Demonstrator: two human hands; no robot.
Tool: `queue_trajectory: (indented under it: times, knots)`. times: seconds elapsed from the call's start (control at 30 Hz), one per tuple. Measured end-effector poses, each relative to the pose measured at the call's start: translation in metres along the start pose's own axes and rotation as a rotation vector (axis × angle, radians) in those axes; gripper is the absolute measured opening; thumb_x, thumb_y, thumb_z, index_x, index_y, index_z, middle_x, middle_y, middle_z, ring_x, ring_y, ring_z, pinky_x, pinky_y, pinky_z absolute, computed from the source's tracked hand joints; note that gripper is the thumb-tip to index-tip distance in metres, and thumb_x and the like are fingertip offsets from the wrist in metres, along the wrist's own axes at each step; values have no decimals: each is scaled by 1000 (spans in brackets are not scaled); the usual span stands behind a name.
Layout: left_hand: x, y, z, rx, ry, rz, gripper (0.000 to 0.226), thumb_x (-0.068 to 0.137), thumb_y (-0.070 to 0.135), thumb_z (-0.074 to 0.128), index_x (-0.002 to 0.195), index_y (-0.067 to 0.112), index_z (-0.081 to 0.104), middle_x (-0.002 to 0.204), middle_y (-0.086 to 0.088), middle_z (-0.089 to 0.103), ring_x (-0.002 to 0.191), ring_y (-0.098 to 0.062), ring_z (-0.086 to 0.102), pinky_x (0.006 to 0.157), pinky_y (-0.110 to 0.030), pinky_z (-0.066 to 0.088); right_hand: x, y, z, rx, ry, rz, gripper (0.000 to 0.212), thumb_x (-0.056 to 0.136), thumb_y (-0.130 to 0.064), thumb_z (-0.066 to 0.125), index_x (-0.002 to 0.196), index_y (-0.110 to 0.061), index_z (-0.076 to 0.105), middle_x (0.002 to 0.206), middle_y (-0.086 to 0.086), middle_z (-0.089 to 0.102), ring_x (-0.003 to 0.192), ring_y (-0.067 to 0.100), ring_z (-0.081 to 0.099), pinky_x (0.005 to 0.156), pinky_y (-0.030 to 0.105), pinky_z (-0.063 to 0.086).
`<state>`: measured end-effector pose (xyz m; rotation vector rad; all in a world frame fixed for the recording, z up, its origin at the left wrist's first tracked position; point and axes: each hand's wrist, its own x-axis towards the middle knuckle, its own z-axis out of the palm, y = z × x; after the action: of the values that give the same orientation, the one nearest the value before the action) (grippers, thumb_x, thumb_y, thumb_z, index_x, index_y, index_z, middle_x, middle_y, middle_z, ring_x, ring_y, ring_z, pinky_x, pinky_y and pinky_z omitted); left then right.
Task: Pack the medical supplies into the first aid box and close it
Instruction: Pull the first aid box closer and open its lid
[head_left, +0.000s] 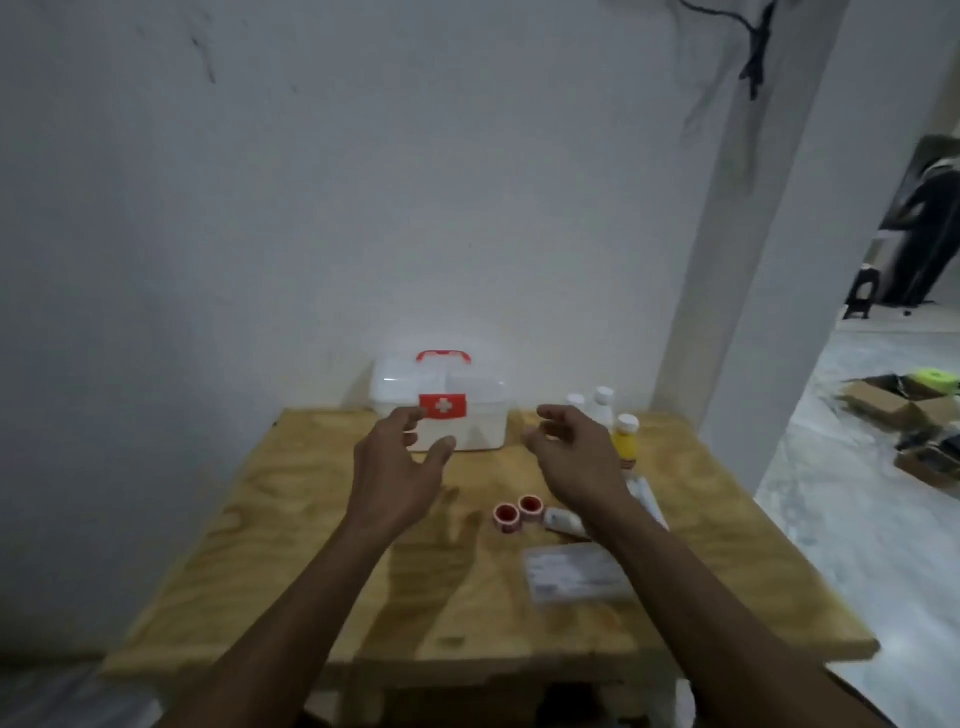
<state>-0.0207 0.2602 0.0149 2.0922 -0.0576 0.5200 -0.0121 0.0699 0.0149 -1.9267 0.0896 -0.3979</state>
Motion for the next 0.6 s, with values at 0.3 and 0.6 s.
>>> queue_trajectory:
  times: [0.3,0.6]
  knots:
    - [92,-60,2,32,139,-69,58,88,45,62,139,21,46,143,-8,47,127,-27,47,97,-35,40,81,19,76,-14,31,26,62,88,-57,54,142,-33,37,150,-2,40,132,23,42,106,47,41]
    - [146,-94,16,-106,-30,-180,59,94,56,43,145,28,39,148,-3,47,128,-28,51,102,-52,47,128,32,111,51,90,56,50,91,-62,42,139,-46,35,152,-5,37,131,21,42,88,30,34]
